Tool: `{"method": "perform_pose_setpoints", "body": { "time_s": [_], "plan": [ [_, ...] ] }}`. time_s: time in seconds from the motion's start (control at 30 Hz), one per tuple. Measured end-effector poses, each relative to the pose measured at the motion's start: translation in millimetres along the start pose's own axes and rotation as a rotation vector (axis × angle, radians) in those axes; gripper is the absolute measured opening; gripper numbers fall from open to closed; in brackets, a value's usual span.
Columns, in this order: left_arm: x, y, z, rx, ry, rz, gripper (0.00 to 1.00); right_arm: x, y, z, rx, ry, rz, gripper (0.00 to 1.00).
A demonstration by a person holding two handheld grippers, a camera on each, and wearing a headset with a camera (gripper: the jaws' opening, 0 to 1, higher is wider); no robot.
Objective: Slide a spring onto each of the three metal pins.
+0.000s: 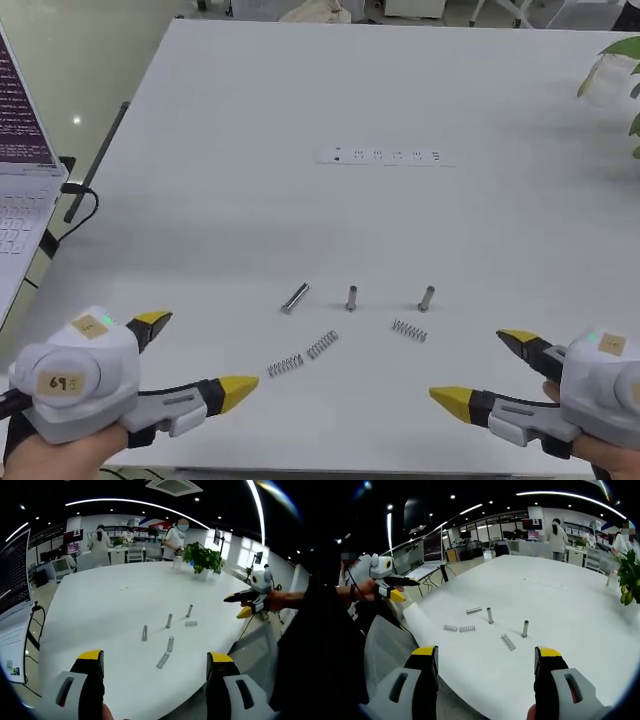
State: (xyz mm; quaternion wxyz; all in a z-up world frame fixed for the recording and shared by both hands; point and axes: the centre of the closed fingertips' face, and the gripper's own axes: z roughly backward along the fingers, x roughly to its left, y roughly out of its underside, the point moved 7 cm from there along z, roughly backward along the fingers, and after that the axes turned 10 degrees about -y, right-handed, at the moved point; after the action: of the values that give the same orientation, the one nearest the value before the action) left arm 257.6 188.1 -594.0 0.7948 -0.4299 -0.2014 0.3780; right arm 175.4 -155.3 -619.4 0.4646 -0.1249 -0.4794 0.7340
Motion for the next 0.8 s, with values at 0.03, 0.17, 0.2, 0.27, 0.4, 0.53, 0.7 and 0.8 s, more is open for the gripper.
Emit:
{"method": "perform_pose_setpoints", "body": {
  "time_s": [0.03, 0.17, 0.2, 0.27, 0.4, 0.53, 0.7, 0.8],
  "plan": [
    [0.1, 0.5, 0.0, 0.001, -0.001, 0.000, 0.81, -0.1, 0.4, 0.2, 0.001, 0.001, 0.000, 0.78],
    [1.1, 1.6, 0.8, 0.000, -0.002, 0.006, 0.81, -0.7, 1.9, 1.5, 0.004, 0.001, -0.002, 0.77],
    [1.2, 1.8, 0.8, 0.000, -0.003, 0.006, 0.81, -0.7, 2.3, 1.5, 0.004, 0.001, -0.003, 0.78],
    [1.2, 2.0, 1.1, 0.004, -0.002, 0.002, 0.81, -0.2, 2.3, 1.3, 0.004, 0.001, -0.002, 0.78],
    [1.8, 1.2, 1.0, 0.002, -0.002, 0.003, 0.81, 0.4, 1.9, 1.0, 0.002, 0.000, -0.003, 0.78],
    [2.5, 0.2, 0.2, -0.001, -0.002, 0.001, 0.81, 0.4, 2.2, 0.8, 0.002, -0.001, -0.003, 0.77],
    [3.0, 0.7, 0.4, 0.001, -0.001, -0.003, 0.81, 1.1, 2.7, 1.2, 0.002, -0.001, -0.004, 0.77],
    [3.1, 1.4, 1.1, 0.001, -0.001, -0.002, 0.81, 0.7, 3.3, 1.9, 0.002, 0.000, -0.005, 0.77]
  ]
}}
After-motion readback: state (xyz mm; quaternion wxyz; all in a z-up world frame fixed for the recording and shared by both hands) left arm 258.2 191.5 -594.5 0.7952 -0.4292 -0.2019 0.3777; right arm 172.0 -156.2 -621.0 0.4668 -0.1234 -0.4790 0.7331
